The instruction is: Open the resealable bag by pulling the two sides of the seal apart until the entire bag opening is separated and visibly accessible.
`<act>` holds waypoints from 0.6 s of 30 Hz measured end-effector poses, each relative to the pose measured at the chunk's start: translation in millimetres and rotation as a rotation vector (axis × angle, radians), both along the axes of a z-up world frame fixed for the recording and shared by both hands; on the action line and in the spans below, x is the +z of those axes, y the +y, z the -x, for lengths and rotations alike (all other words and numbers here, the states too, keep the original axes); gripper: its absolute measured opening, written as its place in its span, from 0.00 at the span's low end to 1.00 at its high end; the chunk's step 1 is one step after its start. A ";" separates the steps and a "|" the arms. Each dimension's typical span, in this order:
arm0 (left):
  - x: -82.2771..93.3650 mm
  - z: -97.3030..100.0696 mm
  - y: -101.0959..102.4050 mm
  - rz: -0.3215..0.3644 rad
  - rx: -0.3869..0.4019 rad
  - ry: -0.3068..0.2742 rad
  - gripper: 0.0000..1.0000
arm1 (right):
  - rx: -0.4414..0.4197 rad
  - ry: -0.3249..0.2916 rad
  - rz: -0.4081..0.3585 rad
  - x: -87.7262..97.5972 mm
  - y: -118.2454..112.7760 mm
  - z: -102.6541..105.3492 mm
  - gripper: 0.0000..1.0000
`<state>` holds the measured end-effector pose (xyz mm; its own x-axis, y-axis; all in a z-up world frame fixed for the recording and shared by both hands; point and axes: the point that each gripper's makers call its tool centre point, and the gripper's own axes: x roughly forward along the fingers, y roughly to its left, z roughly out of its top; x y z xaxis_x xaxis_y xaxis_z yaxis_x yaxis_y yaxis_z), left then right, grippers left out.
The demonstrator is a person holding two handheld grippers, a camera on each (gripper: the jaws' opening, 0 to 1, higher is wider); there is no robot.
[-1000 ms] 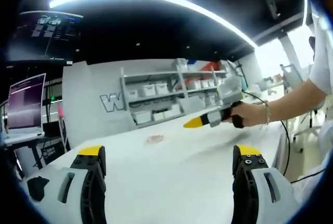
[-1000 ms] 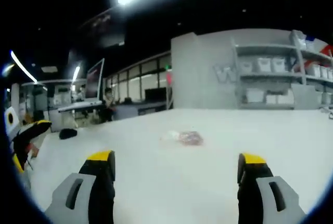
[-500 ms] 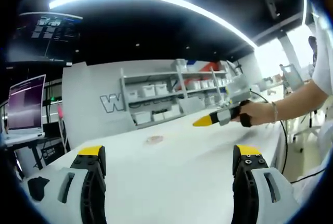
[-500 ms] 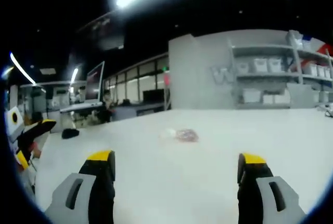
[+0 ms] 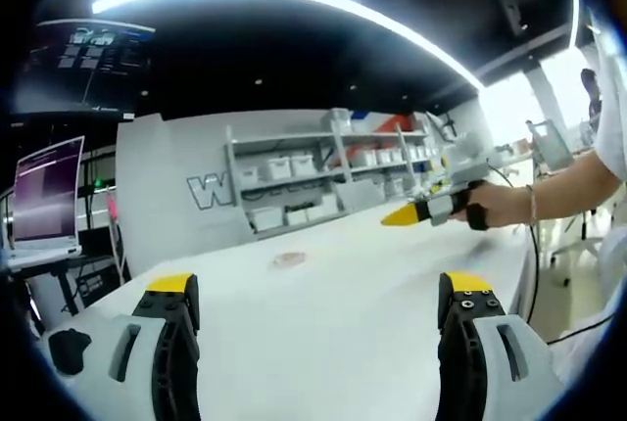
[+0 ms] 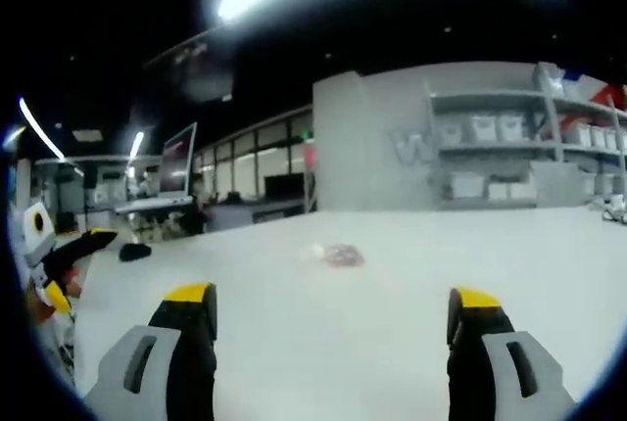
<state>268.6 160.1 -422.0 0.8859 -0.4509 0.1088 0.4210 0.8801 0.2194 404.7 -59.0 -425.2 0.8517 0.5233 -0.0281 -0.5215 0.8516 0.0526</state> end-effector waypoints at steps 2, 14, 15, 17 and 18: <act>-0.5 -0.2 0.6 0.000 0.001 0.002 1.00 | -0.008 -0.005 -0.004 1.6 -6.1 2.0 1.00; -1.7 -0.6 -4.8 -0.002 -0.011 0.006 1.00 | -0.050 -0.030 -0.008 6.1 -37.0 24.1 1.00; -1.9 -0.7 -5.4 -0.003 -0.012 0.006 1.00 | -0.052 -0.031 -0.007 5.5 -38.1 26.7 1.00; -2.4 -0.9 -5.6 -0.007 -0.012 0.008 1.00 | -0.057 -0.032 -0.014 5.3 -42.8 29.3 1.00; -2.5 -1.1 -5.0 -0.006 -0.011 0.008 1.00 | -0.060 -0.035 -0.019 5.7 -45.6 30.8 1.00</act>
